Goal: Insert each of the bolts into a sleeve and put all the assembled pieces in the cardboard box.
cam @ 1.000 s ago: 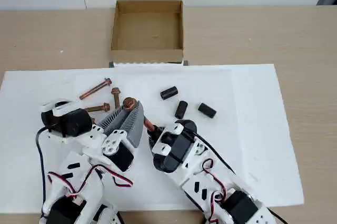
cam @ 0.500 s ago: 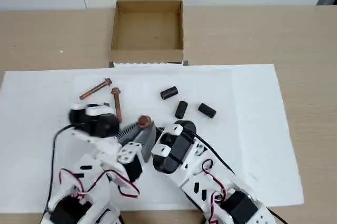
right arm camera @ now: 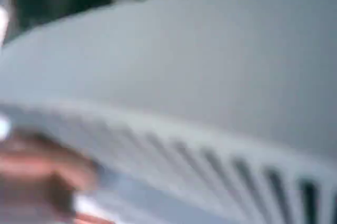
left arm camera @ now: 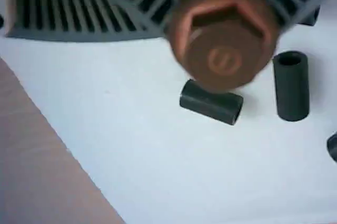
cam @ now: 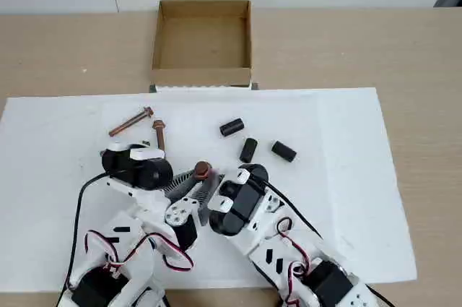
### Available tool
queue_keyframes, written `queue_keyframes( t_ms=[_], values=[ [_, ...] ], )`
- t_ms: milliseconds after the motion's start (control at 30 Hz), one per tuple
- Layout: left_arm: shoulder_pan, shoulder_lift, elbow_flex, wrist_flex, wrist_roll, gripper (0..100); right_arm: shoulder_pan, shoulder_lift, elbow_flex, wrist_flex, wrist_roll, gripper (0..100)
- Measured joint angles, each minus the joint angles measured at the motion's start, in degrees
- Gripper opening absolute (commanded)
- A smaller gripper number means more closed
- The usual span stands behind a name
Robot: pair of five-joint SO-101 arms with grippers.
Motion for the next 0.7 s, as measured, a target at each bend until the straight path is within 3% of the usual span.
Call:
queue_keyframes(
  t_ms=[367,700],
  values=[
    [-0.2,0.0,0.1,0.0,-3.7,20,0.0,0.0,0.0,0.0,0.0,0.3],
    [-6.2,0.4,0.2,0.1,-8.6,20,0.0,-0.1,-0.1,-0.1,0.2,0.3]
  ],
)
